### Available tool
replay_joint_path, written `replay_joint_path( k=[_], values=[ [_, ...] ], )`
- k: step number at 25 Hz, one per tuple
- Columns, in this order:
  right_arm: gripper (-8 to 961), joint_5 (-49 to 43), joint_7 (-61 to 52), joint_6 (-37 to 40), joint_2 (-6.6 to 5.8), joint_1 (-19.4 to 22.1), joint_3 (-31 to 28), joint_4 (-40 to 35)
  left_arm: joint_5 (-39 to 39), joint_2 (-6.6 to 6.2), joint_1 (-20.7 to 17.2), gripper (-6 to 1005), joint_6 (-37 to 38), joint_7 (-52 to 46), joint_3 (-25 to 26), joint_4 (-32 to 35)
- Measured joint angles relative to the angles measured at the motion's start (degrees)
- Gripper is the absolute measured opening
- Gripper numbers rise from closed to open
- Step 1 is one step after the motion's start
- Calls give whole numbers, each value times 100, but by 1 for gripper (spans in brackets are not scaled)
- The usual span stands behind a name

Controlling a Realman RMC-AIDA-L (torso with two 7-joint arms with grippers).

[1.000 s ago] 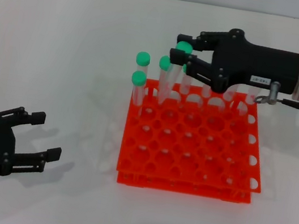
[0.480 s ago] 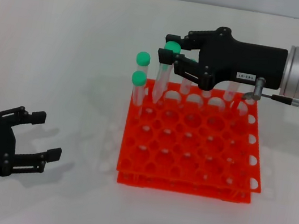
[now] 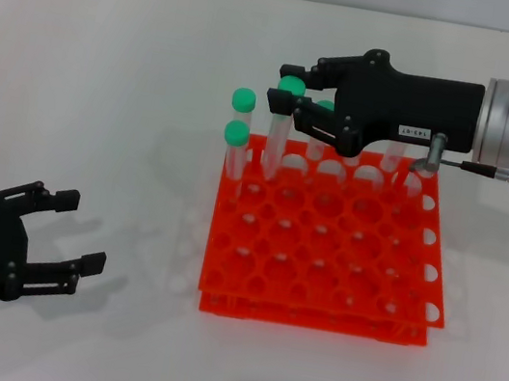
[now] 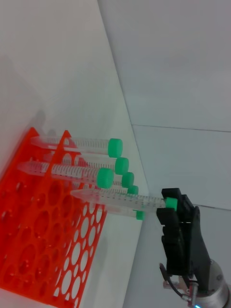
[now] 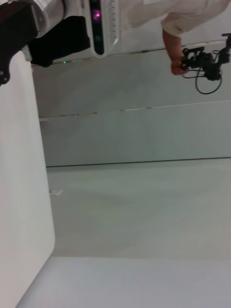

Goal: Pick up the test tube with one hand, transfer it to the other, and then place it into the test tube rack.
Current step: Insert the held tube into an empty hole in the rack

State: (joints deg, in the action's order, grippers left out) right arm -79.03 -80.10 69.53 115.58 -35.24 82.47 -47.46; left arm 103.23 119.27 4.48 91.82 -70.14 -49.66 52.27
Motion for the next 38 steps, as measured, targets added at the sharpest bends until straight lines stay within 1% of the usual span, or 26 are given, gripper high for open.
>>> replay_joint_path(
  k=[21,28,38],
  values=[
    [256,-98,34,-204,10,58,29,50,-76,-1,6,866,-7,9,0,-123],
    [257,-98,95,-332,32,78,147,52,-76,6,15,866,-7,9,0,-133],
    [265,-95,100,-511,25,87,320,68,-76,8,18,866,-7,10,0,-147]
  ],
)
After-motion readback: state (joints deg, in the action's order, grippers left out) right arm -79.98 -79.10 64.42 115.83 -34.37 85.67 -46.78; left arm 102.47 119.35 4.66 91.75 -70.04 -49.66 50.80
